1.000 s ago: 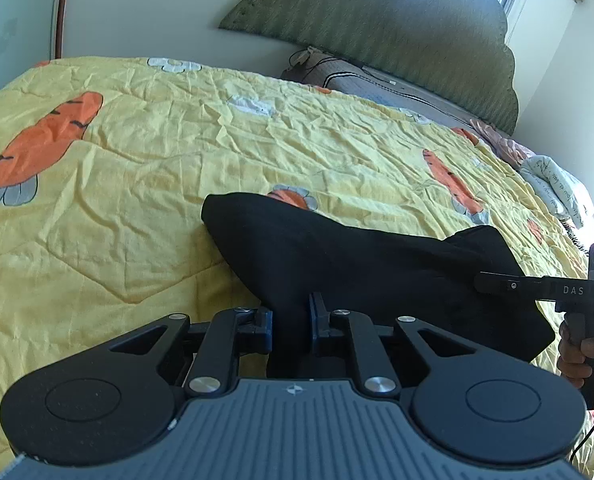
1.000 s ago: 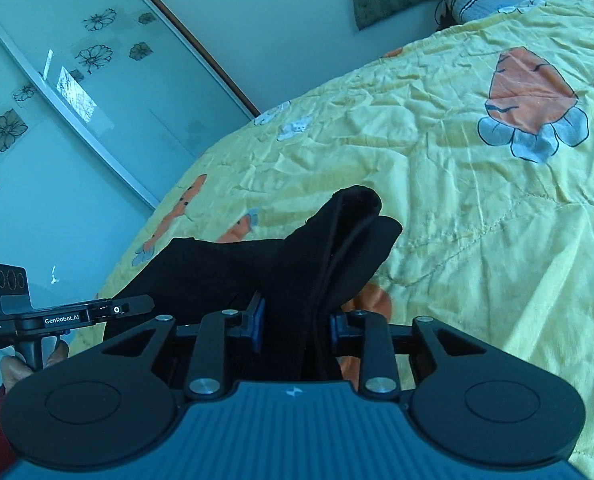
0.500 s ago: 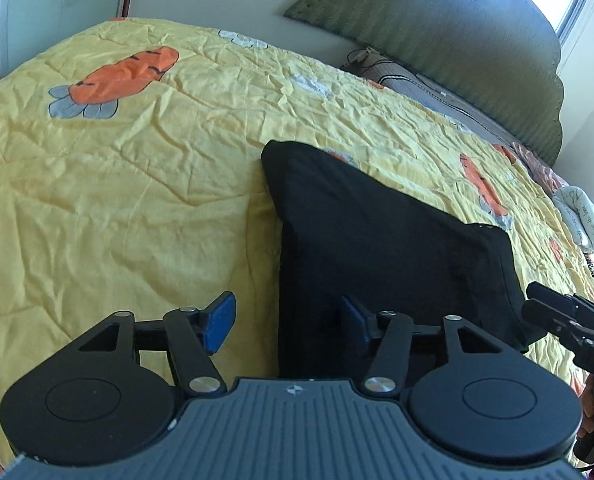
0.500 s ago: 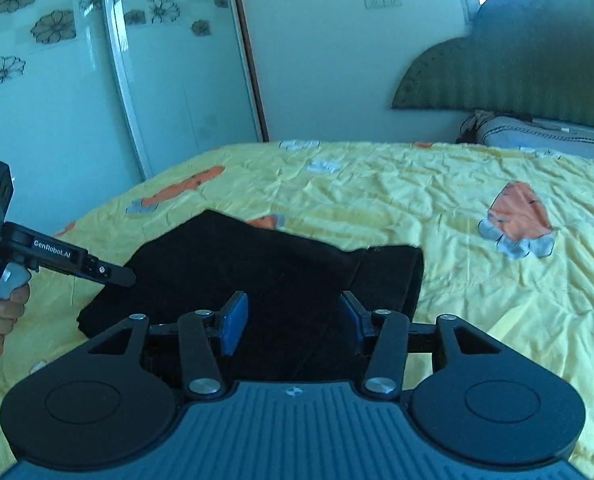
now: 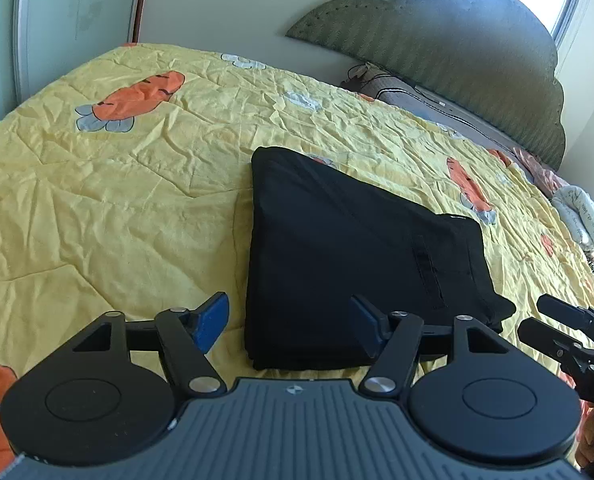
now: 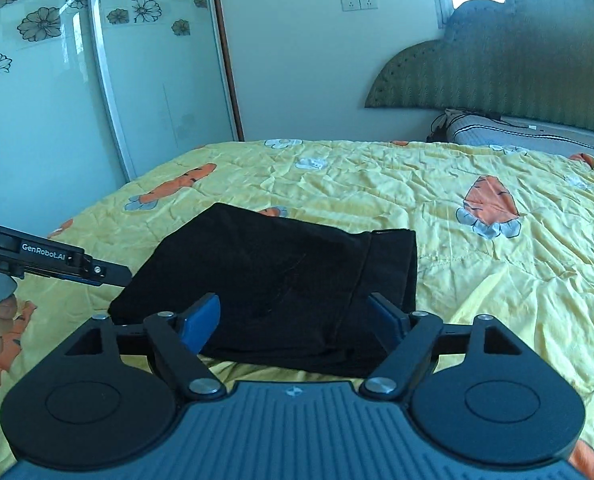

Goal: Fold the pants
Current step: 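Open the right tool and pull both tools back from the trousers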

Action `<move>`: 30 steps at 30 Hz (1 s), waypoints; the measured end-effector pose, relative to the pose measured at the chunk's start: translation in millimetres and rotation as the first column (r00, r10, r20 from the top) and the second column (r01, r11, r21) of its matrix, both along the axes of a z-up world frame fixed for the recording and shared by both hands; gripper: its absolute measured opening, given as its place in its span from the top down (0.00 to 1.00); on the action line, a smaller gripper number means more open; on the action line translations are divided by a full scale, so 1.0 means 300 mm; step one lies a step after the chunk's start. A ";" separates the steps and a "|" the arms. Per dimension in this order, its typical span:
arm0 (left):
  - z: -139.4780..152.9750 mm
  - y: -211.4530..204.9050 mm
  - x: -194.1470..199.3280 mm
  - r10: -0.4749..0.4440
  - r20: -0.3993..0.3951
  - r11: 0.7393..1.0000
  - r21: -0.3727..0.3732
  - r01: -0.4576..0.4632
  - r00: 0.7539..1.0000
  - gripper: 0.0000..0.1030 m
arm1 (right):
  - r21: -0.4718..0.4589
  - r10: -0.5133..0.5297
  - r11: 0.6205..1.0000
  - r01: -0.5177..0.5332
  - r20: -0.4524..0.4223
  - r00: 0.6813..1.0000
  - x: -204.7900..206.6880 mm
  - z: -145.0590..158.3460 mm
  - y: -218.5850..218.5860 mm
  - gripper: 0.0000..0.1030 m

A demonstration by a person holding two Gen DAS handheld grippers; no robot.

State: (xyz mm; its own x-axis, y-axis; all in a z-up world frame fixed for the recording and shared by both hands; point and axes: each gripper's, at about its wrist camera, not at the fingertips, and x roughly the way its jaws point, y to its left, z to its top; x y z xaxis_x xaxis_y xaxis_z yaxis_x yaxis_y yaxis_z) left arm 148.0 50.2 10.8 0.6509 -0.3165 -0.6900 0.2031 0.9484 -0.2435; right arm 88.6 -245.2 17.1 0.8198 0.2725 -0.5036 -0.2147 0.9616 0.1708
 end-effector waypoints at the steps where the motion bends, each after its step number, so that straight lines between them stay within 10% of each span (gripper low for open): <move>1: 0.001 -0.012 -0.026 0.012 0.019 0.999 0.034 -0.013 1.000 0.28 | 0.001 0.008 1.000 -0.008 -0.014 1.000 -0.013 0.005 0.010 0.21; 10: -0.043 -0.047 -0.152 0.091 0.025 0.988 0.119 -0.094 0.995 0.15 | -0.022 -0.067 0.998 0.066 -0.065 0.996 -0.138 0.008 0.068 0.02; 30: -0.134 -0.144 -0.269 0.070 0.000 0.964 0.256 -0.067 0.998 0.14 | -0.018 -0.129 0.992 0.128 -0.182 0.975 -0.187 -0.135 0.105 0.00</move>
